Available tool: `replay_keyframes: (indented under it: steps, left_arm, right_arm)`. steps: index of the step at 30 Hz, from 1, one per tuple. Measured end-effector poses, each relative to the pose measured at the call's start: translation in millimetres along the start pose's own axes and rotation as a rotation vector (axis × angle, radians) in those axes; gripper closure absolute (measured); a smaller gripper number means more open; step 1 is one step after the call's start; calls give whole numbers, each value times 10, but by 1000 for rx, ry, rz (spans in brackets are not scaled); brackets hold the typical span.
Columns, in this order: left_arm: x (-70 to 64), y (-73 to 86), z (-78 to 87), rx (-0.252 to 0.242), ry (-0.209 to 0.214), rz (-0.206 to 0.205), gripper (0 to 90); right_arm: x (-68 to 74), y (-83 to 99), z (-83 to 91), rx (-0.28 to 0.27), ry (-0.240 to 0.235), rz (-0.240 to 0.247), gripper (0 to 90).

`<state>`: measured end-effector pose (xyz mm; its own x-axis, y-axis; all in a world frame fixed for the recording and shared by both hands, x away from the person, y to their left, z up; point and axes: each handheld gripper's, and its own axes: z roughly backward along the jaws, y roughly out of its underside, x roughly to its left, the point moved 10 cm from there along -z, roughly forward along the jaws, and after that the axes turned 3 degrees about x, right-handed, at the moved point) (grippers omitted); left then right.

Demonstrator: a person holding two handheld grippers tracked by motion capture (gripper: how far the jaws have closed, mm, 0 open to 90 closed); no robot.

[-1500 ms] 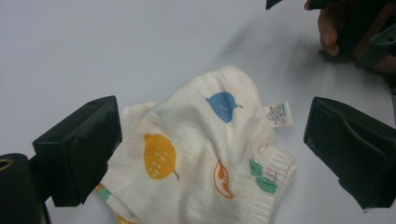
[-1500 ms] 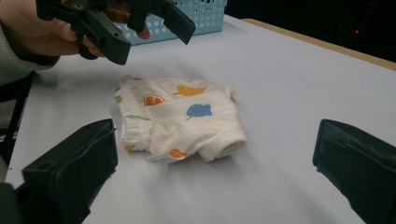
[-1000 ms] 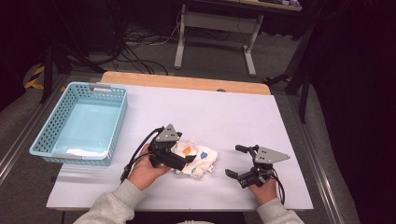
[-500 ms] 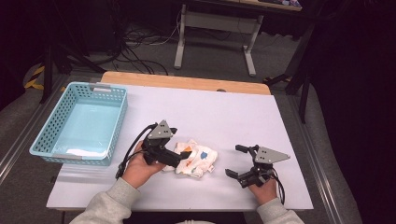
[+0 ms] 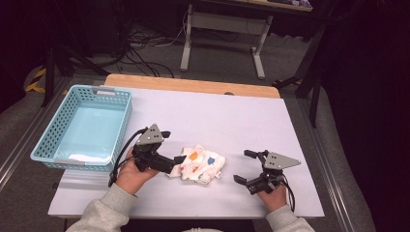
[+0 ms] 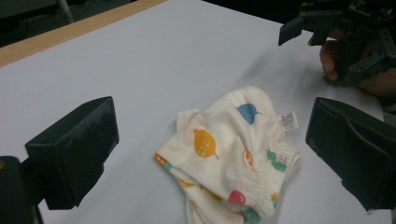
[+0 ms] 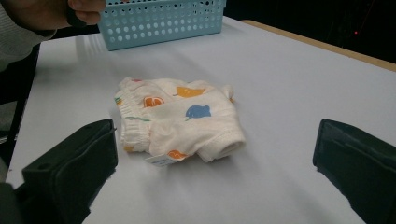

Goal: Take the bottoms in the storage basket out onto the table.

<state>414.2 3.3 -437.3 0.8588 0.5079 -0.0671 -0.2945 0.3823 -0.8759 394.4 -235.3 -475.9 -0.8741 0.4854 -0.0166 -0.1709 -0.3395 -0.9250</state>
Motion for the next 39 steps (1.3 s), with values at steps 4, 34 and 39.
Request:
replay_keyframes:
  steps: [4, 34, 39]
  left_arm:
    - [39, 92, 71, -6, -2, 8, 21]
    - [29, 692, 225, -4, -23, 41, 16]
    - [55, 757, 199, -8, -26, 52, 16]
  right_arm:
    - [1, -1, 1, -1, -1, 0, 5]
    - [16, 0, -1, 0, -7, 4, 5]
    - [18, 0, -1, 1, -7, 4, 5]
